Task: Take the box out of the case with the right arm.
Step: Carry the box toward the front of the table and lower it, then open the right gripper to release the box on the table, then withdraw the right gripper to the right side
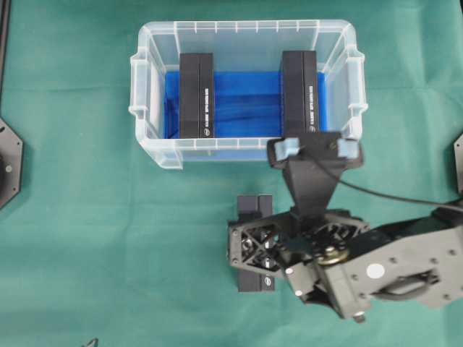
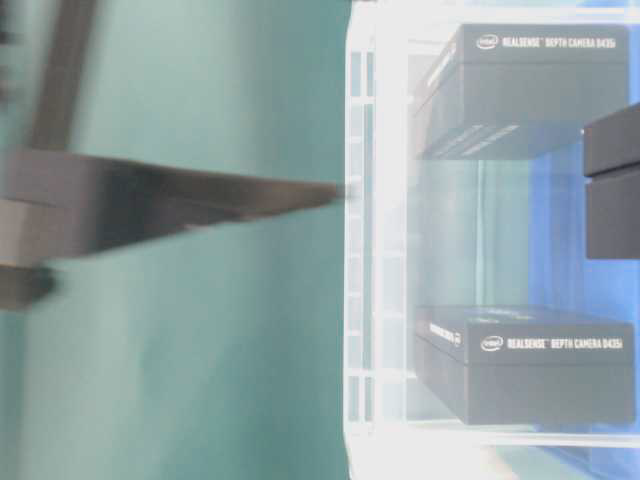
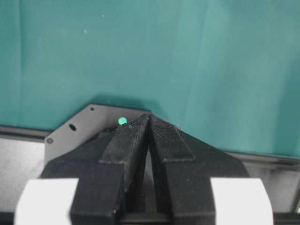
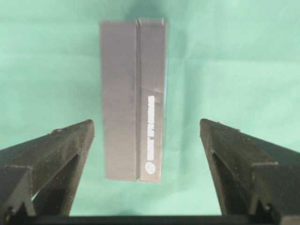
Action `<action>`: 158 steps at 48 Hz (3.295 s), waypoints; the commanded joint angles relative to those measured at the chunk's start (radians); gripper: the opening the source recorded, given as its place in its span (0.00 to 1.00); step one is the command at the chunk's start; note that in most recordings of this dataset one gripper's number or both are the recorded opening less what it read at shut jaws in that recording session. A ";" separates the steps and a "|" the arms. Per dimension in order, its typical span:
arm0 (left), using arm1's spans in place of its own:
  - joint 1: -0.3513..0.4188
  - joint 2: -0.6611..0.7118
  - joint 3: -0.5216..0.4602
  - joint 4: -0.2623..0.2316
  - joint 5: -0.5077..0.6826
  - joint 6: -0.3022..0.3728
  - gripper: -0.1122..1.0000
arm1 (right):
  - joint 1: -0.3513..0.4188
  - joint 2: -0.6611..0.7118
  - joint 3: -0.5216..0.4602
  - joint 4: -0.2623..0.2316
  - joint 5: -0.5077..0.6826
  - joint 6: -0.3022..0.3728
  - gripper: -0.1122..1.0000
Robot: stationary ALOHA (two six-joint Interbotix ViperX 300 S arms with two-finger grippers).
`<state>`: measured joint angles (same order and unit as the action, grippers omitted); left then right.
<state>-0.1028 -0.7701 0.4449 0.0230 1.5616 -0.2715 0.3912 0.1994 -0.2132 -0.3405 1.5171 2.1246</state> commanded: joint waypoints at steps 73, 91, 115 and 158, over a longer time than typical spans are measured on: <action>-0.003 -0.011 0.000 0.003 0.000 0.005 0.10 | 0.212 -0.650 0.646 0.003 0.081 0.166 0.88; -0.003 -0.011 0.003 0.003 0.000 0.005 0.10 | -0.029 -0.739 0.690 -0.011 0.080 -0.100 0.88; -0.003 -0.011 0.006 0.003 0.000 0.005 0.10 | -0.486 -0.784 0.746 0.006 -0.129 -0.552 0.88; -0.003 -0.003 0.006 0.002 -0.005 -0.005 0.10 | -0.537 -0.779 0.747 0.029 -0.140 -0.604 0.88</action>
<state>-0.1028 -0.7762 0.4602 0.0230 1.5616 -0.2761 -0.1442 -0.5768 0.5446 -0.3099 1.3806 1.5232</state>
